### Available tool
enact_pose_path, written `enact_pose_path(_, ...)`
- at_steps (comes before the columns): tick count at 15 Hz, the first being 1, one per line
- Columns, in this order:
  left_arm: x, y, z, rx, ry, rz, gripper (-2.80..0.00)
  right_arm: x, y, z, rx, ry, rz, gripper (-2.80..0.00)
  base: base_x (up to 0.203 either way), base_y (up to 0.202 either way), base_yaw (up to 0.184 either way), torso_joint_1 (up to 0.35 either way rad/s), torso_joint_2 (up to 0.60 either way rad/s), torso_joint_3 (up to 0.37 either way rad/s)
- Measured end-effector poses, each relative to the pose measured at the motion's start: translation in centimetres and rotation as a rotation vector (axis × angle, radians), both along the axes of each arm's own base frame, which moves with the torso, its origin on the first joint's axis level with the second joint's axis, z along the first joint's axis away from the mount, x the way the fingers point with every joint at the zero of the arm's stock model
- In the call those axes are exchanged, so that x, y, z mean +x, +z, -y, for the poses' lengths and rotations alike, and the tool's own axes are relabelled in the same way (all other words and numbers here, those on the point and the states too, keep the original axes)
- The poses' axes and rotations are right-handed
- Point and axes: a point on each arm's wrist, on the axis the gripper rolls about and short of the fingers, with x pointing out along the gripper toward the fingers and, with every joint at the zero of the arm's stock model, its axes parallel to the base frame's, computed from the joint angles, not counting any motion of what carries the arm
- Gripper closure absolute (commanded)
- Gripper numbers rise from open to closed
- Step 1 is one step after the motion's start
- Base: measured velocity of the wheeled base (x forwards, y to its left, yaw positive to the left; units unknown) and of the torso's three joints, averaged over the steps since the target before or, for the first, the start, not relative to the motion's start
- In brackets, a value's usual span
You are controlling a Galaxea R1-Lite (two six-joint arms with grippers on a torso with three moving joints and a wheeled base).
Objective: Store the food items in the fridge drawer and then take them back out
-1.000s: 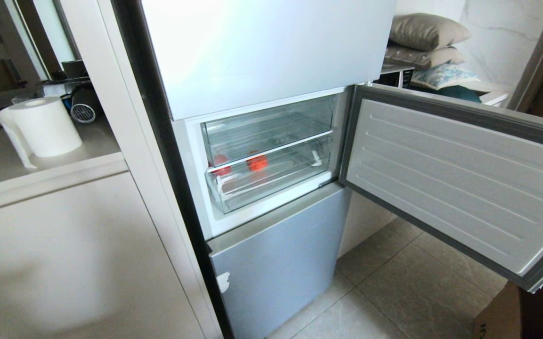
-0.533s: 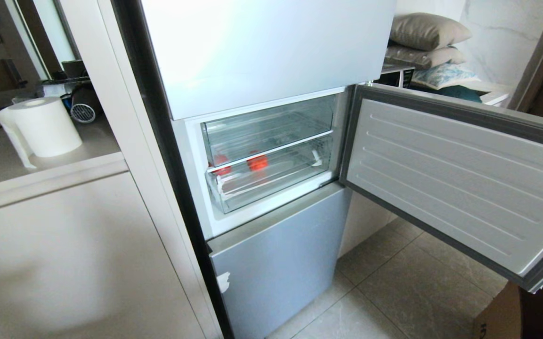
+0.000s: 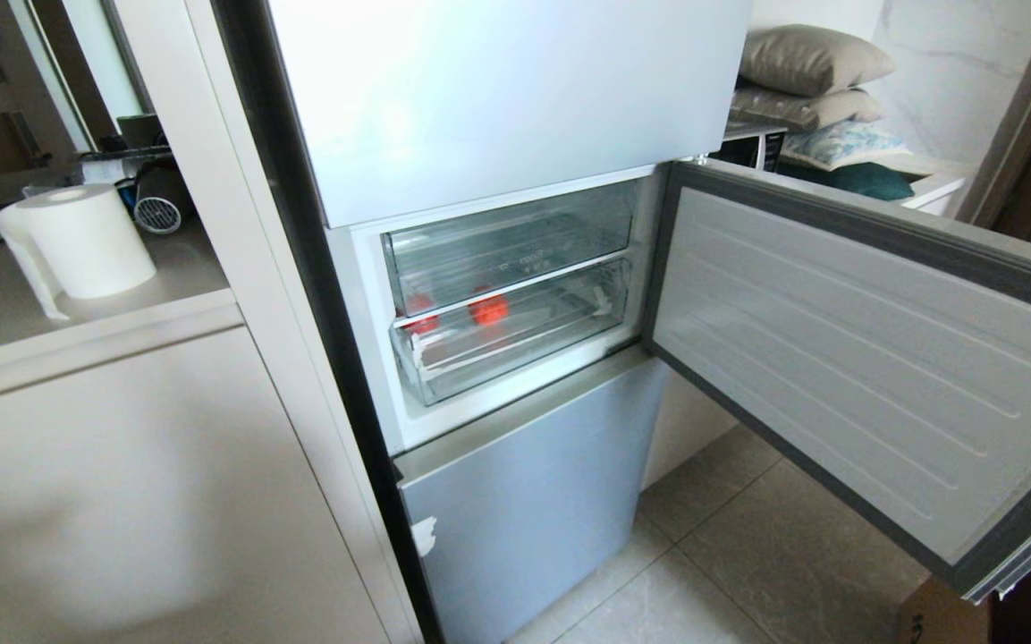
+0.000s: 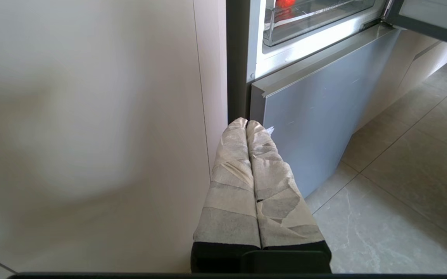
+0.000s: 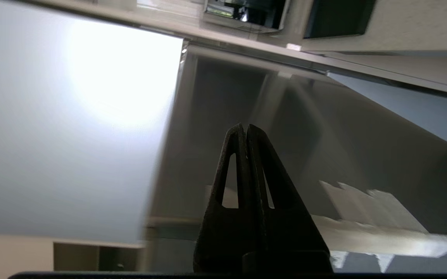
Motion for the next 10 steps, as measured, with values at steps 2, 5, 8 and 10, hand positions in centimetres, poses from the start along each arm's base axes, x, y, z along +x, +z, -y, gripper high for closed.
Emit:
enact_pose_path(2,0.0,0.0,0.0,0.0,0.0,0.0,0.0,-2.1,2.3,-2.3,-0.069,-0.01,0.041,0.0,0.0,0.0,0.0,0.0,0.0,0.0)
enact_pose_path(5,0.0,0.0,0.0,0.0,-0.001,0.0,0.0,-4.7,7.4,-5.4,-0.199,-0.079,0.167,0.0,0.0,0.0,0.0,0.0,0.0,0.0)
enact_pose_path(8,0.0,0.0,0.0,0.0,-0.001,0.0,0.0,-5.0,10.2,-5.8,-0.228,-0.216,0.276,0.0,0.0,0.0,0.0,0.0,0.0,0.0)
enact_pose_path(10,0.0,0.0,0.0,0.0,0.0,0.0,0.0,-3.7,9.7,-5.3,-0.204,-0.286,0.258,0.0,0.0,0.0,0.0,0.0,0.0,0.0)
